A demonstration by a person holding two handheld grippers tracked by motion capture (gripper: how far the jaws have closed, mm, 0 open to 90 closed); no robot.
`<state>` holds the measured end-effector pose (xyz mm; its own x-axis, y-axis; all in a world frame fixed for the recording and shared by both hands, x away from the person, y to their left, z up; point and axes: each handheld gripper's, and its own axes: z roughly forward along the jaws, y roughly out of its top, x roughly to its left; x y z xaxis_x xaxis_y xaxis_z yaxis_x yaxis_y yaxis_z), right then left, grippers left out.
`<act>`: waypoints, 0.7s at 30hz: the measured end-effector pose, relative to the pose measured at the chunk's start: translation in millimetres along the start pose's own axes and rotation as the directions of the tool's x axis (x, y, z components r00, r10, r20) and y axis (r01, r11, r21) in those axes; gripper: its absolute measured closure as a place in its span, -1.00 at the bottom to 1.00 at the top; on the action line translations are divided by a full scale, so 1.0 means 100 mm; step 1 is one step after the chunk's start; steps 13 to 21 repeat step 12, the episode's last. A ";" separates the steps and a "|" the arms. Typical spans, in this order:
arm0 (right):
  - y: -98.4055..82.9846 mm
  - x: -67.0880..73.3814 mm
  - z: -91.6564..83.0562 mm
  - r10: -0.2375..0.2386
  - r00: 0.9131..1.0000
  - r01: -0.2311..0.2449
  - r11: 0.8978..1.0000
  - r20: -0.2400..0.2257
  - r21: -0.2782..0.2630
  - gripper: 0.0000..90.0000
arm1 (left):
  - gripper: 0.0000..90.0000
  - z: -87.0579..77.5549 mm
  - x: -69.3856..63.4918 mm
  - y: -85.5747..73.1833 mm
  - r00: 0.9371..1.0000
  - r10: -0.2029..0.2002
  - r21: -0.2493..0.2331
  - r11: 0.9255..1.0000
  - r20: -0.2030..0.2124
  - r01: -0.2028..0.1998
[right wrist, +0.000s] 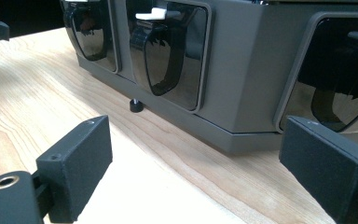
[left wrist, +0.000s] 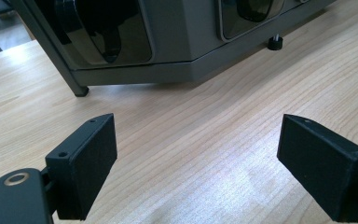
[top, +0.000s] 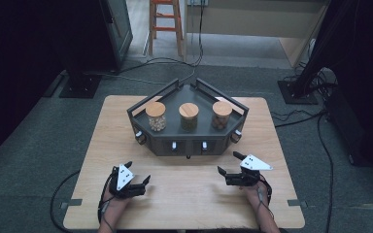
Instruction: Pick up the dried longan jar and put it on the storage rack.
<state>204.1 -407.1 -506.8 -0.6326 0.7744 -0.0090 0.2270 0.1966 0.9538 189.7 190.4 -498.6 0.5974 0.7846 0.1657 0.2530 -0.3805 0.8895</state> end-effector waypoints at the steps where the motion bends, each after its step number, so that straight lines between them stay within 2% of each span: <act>1: 0.00 0.00 0.00 0.003 1.000 -0.003 1.000 0.001 0.000 -0.79 | -0.74 0.00 0.00 0.00 1.000 0.001 0.000 1.000 0.001 -0.001; 9: -0.02 -0.04 -0.01 0.035 0.999 -0.035 0.999 -0.004 -0.008 -0.79 | -0.74 -0.01 0.00 -0.01 1.000 -0.006 -0.004 1.000 0.000 0.006; 12: -0.05 -0.09 -0.03 0.074 0.997 -0.075 0.997 -0.014 -0.030 -0.80 | -0.74 -0.01 0.04 -0.01 0.999 -0.038 -0.008 0.999 0.018 0.039; 21: -0.05 -0.09 -0.03 0.074 0.997 -0.075 0.997 -0.014 -0.030 -0.80 | -0.74 -0.01 0.04 -0.01 0.999 -0.038 -0.008 0.999 0.018 0.039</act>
